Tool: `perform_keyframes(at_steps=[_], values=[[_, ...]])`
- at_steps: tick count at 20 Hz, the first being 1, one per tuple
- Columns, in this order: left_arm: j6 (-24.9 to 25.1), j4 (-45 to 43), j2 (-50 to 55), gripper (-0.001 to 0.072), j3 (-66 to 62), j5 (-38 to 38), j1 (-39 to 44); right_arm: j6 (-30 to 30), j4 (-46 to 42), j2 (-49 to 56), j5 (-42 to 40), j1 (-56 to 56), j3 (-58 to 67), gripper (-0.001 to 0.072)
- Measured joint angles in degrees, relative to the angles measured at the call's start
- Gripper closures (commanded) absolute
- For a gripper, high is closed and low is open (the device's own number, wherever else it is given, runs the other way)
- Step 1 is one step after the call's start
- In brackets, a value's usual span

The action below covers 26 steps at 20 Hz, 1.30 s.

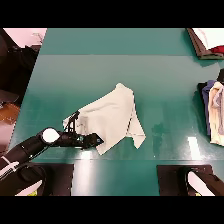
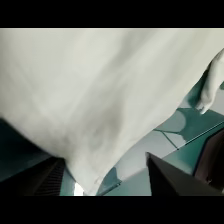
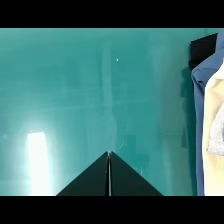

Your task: Fold the shirts.

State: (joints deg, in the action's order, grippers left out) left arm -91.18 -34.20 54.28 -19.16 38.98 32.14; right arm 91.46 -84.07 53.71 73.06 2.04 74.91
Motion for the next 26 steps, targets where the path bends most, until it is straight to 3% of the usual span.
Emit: perform_keyframes(at_steps=[1,2,6,9,11,12,19,21,26], values=[[1.0,0.1,0.9,0.0596,-0.3,-0.9,0.0,0.0,0.1,0.0,0.0,0.0,0.0,0.0694],[1.7,0.1,1.6,0.0683,-1.0,-1.4,0.0,0.0,0.2,0.0,0.0,0.0,0.0,0.0694],[4.5,2.3,2.4,0.0684,-6.2,-0.7,0.0,0.0,1.0,0.0,1.0,0.0,0.0,0.0693],[7.2,1.7,2.6,0.0684,-14.3,4.4,-1.5,-1.6,7.2,0.1,1.9,0.0,-1.7,0.0675],[8.6,0.1,2.6,0.0684,-21.4,9.0,-4.1,-4.3,14.3,0.1,2.2,-0.1,-5.3,0.0163],[9.1,-1.0,2.6,0.0683,-24.9,11.3,-5.7,-5.4,17.4,0.1,2.2,-0.1,-7.8,0.0133],[10.4,-9.2,2.6,0.0683,-43.8,19.2,-16.9,-10.9,31.6,6.0,-0.5,-8.9,-28.9,0.0161],[10.5,-10.4,2.7,0.0683,-45.4,20.3,-18.0,-12.2,33.7,9.9,-4.1,-14.5,-32.0,0.0234],[10.6,-12.8,2.7,0.0683,-46.9,22.8,-19.1,-13.6,35.7,19.4,-11.5,-24.7,-33.2,0.0249]])
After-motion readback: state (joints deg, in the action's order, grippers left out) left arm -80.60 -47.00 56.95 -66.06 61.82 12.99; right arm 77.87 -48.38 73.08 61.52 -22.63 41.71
